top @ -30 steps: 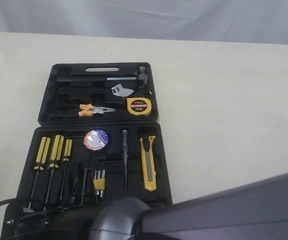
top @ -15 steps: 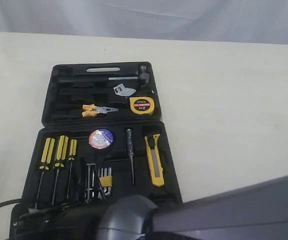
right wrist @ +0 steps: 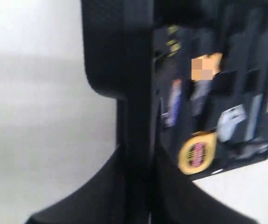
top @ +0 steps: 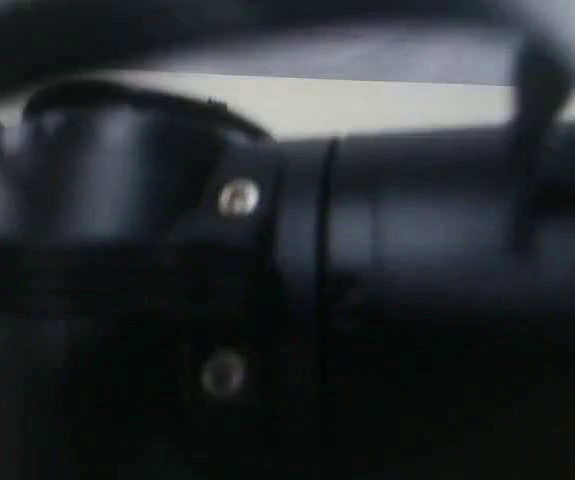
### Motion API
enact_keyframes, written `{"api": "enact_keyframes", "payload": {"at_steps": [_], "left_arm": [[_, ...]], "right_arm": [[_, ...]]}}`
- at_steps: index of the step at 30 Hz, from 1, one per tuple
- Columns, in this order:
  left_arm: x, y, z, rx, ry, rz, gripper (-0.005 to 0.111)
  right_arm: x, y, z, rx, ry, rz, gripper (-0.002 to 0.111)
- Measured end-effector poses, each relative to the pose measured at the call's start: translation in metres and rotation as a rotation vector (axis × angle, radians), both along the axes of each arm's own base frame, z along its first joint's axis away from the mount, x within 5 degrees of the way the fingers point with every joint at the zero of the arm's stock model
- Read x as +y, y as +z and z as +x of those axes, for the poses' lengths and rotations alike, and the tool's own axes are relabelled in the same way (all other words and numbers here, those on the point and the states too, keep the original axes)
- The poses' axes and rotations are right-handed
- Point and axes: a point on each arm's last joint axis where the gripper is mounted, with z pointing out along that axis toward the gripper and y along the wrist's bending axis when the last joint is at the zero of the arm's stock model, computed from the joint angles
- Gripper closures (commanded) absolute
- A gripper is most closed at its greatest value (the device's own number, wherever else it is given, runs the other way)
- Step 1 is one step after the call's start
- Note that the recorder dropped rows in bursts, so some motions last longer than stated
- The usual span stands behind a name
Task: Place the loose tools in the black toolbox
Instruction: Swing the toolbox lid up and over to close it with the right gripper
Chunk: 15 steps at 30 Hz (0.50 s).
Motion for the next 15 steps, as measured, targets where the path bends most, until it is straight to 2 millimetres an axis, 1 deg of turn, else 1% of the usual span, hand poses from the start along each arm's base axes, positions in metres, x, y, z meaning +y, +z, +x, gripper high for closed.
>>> {"api": "enact_keyframes", "payload": {"at_steps": [3,5,6,8,9,15], "left_arm": [[0.0,0.0,0.0,0.0,0.0,0.0,0.107],[0.0,0.0,0.0,0.0,0.0,0.0,0.107],[0.0,0.0,0.0,0.0,0.0,0.0,0.107],[0.0,0.0,0.0,0.0,0.0,0.0,0.107],[0.0,0.0,0.0,0.0,0.0,0.0,0.107],[0.0,0.0,0.0,0.0,0.0,0.0,0.107]], "right_arm": [[0.0,0.022,0.007,-0.017,-0.015,0.045,0.109],[0.0,0.03,0.014,-0.016,-0.026,0.064,0.109],[-0.002,0.035,0.027,-0.014,-0.036,0.069,0.109],[-0.005,0.038,0.043,-0.01,-0.02,0.058,0.109],[-0.011,0.038,0.06,-0.007,-0.019,0.049,0.109],[-0.038,0.029,0.125,0.015,-0.008,0.063,0.109]]}}
